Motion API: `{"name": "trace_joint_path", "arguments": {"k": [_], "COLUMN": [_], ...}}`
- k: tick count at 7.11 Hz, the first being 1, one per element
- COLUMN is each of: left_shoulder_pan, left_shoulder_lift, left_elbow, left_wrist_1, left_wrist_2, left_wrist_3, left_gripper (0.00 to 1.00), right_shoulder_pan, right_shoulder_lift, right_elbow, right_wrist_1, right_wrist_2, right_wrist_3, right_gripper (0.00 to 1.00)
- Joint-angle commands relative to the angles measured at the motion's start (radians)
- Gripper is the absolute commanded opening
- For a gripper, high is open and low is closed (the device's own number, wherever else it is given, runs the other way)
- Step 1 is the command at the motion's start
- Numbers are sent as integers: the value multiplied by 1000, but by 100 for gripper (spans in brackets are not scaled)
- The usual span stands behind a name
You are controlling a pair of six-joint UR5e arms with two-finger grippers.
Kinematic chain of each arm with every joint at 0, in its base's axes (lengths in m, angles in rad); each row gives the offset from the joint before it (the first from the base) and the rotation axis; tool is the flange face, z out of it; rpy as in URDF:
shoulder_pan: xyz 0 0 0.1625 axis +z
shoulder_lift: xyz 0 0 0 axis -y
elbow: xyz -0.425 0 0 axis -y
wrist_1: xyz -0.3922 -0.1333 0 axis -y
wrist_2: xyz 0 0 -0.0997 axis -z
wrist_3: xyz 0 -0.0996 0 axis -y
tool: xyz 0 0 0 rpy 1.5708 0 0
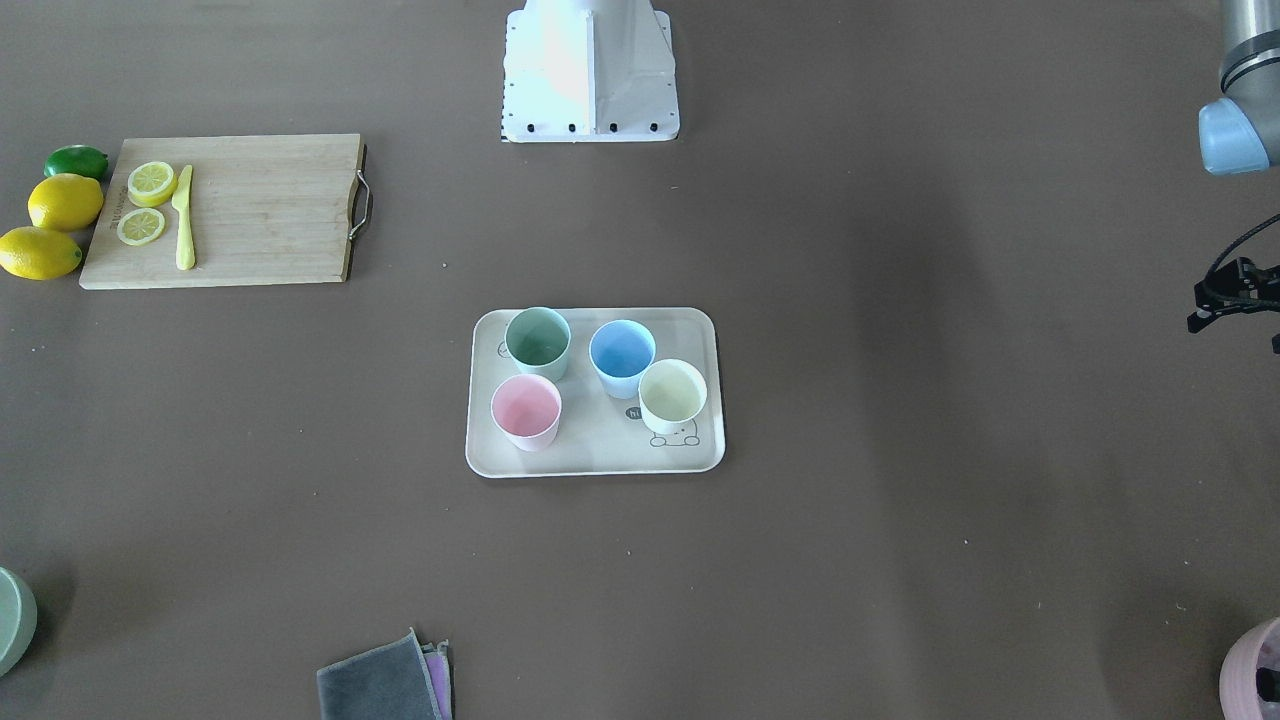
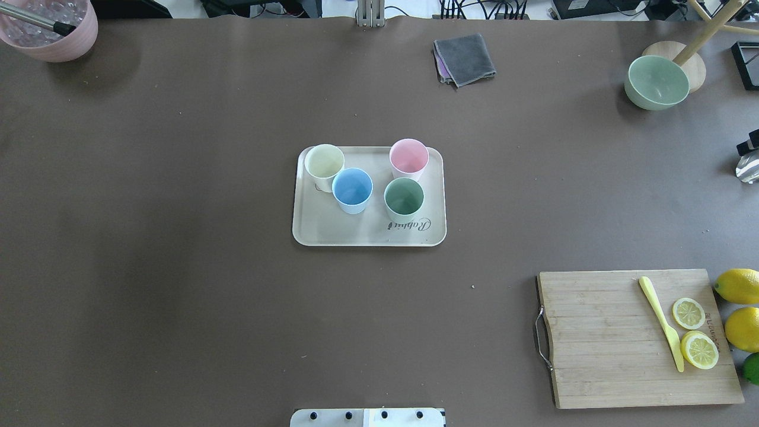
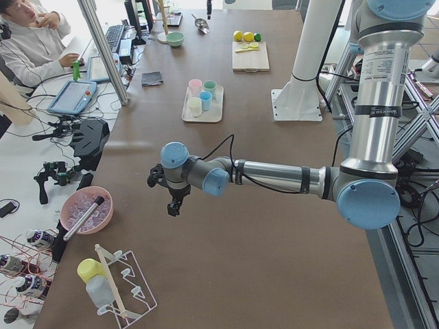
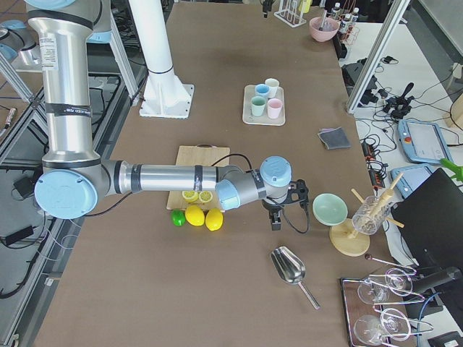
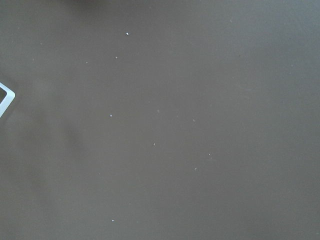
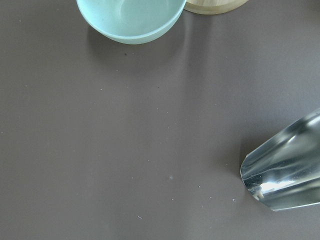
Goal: Place all cups on tray
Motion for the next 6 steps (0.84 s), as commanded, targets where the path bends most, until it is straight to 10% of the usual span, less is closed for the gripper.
{"name": "trace_joint_path", "arguments": {"k": [1, 6], "left_shoulder_pan": [-31, -30], "left_shoulder_lift": [5, 21], "left_elbow": [1, 17], "left_wrist_1": [-3, -12], "left_wrist_2": [-58, -64], "left_wrist_3": [-5, -5], "left_gripper": [98, 98], "right_shoulder_pan": [4, 8], "right_shoulder_lift": [-5, 102], "right_elbow": [6, 6], "right_wrist_1": [0, -195], "right_wrist_2": [1, 24], "right_wrist_3": [-8, -12], "right_gripper": [100, 100]}}
